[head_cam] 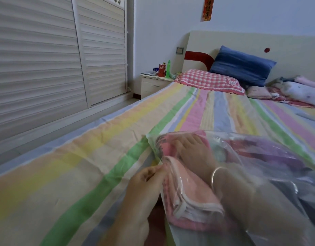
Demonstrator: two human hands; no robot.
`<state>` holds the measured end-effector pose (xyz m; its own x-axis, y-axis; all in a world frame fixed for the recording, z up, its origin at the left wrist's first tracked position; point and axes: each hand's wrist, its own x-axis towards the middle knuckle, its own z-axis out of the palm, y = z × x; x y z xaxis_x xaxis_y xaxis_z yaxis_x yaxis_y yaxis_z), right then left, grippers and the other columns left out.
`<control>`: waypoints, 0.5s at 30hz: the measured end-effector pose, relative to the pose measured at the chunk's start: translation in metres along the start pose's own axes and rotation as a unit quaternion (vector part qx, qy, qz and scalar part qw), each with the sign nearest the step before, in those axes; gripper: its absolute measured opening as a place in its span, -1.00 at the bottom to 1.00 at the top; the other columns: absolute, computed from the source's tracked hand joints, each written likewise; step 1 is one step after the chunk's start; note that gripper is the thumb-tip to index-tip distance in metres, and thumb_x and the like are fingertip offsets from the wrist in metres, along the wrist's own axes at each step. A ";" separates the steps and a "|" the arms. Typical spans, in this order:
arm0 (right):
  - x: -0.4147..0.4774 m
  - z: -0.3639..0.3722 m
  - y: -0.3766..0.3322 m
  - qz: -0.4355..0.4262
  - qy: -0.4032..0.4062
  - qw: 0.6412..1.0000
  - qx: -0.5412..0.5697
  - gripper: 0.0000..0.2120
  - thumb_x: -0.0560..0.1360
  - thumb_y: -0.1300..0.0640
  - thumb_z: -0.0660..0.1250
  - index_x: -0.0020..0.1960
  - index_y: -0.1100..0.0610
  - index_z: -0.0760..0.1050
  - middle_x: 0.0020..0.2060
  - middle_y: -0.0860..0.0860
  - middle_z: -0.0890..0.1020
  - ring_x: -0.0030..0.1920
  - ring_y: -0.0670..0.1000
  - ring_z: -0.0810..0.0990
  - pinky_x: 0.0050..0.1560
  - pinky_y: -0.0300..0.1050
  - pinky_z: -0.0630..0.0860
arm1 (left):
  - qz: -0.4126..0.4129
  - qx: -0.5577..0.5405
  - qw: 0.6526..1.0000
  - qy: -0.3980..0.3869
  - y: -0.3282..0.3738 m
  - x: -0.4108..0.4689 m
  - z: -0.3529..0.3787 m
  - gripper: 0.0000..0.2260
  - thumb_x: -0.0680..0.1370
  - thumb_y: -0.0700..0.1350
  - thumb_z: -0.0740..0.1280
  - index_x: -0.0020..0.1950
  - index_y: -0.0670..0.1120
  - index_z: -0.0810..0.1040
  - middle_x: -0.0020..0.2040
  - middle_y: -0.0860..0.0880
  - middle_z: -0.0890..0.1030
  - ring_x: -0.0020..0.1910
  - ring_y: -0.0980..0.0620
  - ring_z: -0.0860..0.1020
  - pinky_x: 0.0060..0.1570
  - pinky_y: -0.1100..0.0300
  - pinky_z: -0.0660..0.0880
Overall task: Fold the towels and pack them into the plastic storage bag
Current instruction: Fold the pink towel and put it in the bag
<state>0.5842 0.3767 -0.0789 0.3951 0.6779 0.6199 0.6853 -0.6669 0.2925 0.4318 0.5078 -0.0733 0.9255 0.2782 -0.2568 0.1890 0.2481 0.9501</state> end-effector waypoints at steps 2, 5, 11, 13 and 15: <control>0.008 -0.002 0.005 0.038 -0.128 0.991 0.034 -0.65 0.50 -0.04 0.19 0.15 0.11 0.56 0.05 0.06 0.62 0.08 0.14 0.57 0.17 -0.11 0.26 | 0.001 -0.004 1.000 0.011 -0.004 0.001 0.002 -0.92 0.47 -0.05 0.46 -0.10 -0.03 0.70 -0.16 -0.02 0.72 -0.03 -0.05 0.67 0.15 -0.03 0.56; 0.015 0.002 0.004 0.037 -0.170 0.980 0.093 -0.49 0.43 -0.16 0.18 0.27 0.09 0.51 0.11 0.07 0.60 0.14 0.18 0.54 0.18 -0.11 0.21 | 0.027 0.007 0.999 0.018 -0.006 0.000 0.004 -0.92 0.49 -0.16 0.44 -0.06 0.00 0.65 -0.28 0.11 0.70 -0.25 0.19 0.65 -0.20 0.36 0.54; 0.040 -0.002 0.004 0.045 -0.328 0.943 0.022 -0.47 0.49 -0.19 0.22 0.41 -0.15 0.18 0.26 -0.02 0.46 0.24 0.10 0.47 0.20 0.03 0.39 | 0.038 0.049 0.998 0.032 -0.008 -0.002 0.006 -0.85 0.45 -0.13 0.45 -0.01 0.05 0.60 -0.12 0.04 0.70 -0.14 0.10 0.66 -0.10 0.24 0.55; 0.044 -0.002 0.004 0.050 -0.346 0.937 0.010 -0.42 0.42 -0.24 0.22 0.39 -0.20 0.13 0.21 0.00 0.48 0.17 0.13 0.51 0.12 0.11 0.45 | 0.045 0.050 0.997 0.034 -0.007 -0.002 0.006 -0.84 0.49 -0.20 0.41 -0.01 0.03 0.59 -0.11 0.02 0.69 -0.15 0.09 0.65 -0.18 0.29 0.51; 0.043 0.002 0.006 0.065 -0.367 0.928 0.013 -0.36 0.35 -0.32 0.21 0.38 -0.26 0.11 0.18 0.04 0.51 0.13 0.14 0.52 0.08 0.06 0.45 | 0.047 0.052 0.997 0.038 -0.006 -0.003 0.006 -0.84 0.49 -0.21 0.41 -0.01 0.04 0.59 -0.10 0.02 0.69 -0.13 0.08 0.65 -0.13 0.26 0.53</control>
<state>0.6066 0.4027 -0.0519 0.7789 0.6269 -0.0167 0.6137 -0.7565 0.2261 0.4298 0.4998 -0.0773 0.9142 0.3661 -0.1739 0.1385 0.1210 0.9829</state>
